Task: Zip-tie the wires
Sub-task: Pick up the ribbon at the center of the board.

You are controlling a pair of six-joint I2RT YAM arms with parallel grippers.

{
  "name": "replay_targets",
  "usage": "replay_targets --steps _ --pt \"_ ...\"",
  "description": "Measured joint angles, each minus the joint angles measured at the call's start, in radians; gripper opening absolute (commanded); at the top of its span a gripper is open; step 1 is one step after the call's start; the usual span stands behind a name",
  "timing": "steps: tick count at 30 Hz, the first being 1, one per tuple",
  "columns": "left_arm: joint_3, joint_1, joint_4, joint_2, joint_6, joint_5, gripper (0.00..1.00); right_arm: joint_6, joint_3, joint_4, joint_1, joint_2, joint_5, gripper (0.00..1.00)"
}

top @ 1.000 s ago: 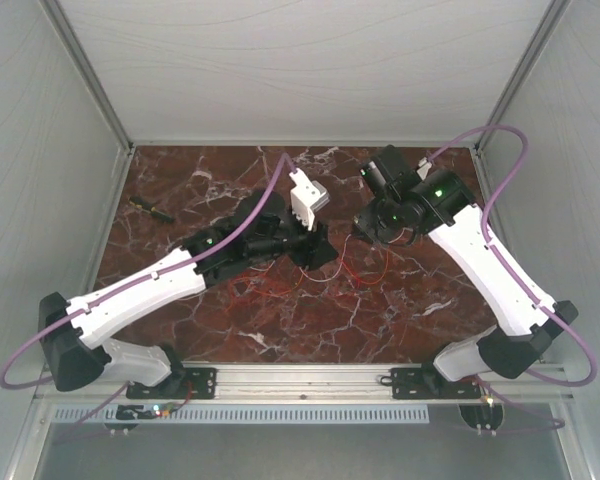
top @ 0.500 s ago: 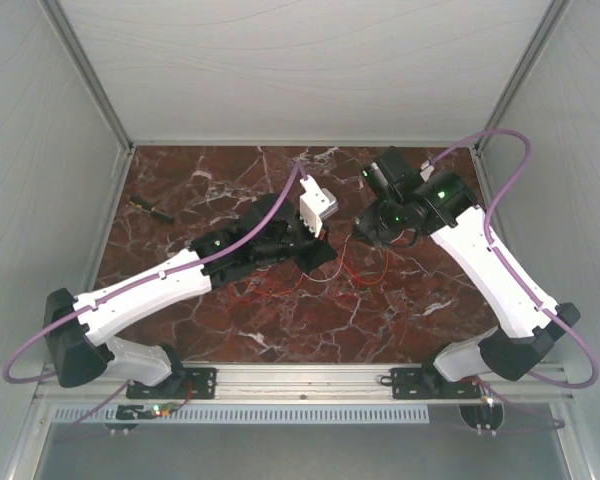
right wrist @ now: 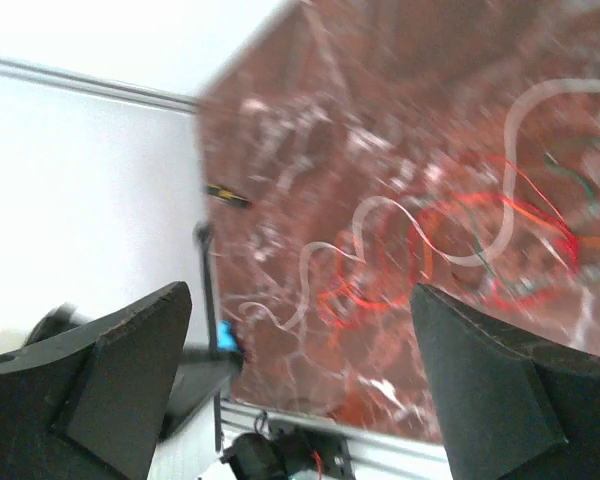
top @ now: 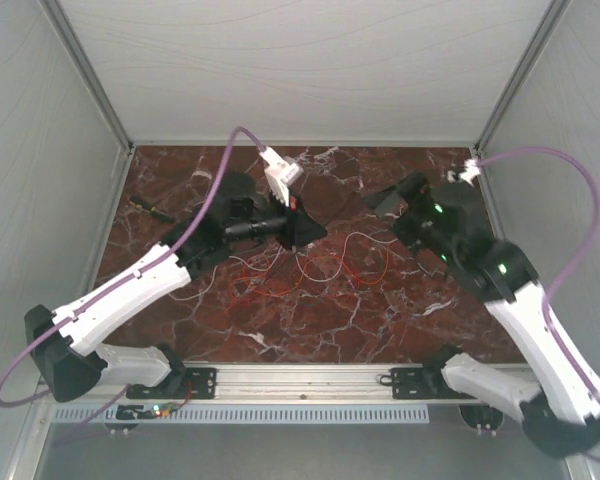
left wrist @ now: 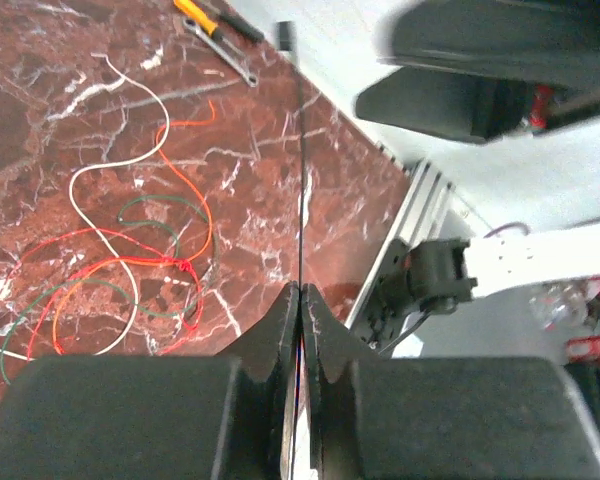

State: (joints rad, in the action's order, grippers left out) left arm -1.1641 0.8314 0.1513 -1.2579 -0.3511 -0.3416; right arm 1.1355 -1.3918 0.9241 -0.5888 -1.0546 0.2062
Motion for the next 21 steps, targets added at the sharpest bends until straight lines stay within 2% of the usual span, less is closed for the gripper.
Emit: replay_targets --steps 4,5,7,8,12,14,21 --pt "-0.031 -0.078 -0.032 0.008 -0.109 -0.096 0.0 -0.16 0.241 -0.402 0.038 0.268 -0.056 0.8" --pt "-0.035 -0.095 -0.053 0.008 -0.147 -0.131 0.0 -0.189 0.272 -0.478 0.047 0.306 -0.076 0.76" --pt "-0.042 -0.124 -0.105 0.01 -0.233 -0.196 0.0 -0.242 0.301 -0.623 0.066 0.342 -0.135 0.62" --pt "-0.043 -0.138 -0.131 0.011 -0.272 -0.224 0.0 -0.263 0.303 -0.685 0.075 0.34 -0.171 0.56" --pt "-0.043 -0.182 -0.261 0.012 -0.44 -0.324 0.0 -0.32 0.27 -0.861 0.09 0.266 -0.345 0.53" --pt "-0.044 -0.195 -0.327 0.012 -0.516 -0.357 0.0 -0.33 0.236 -0.92 0.093 0.208 -0.422 0.49" --pt "-0.048 -0.2 -0.489 0.012 -0.665 -0.402 0.0 -0.318 0.179 -1.033 0.098 0.077 -0.568 0.38"
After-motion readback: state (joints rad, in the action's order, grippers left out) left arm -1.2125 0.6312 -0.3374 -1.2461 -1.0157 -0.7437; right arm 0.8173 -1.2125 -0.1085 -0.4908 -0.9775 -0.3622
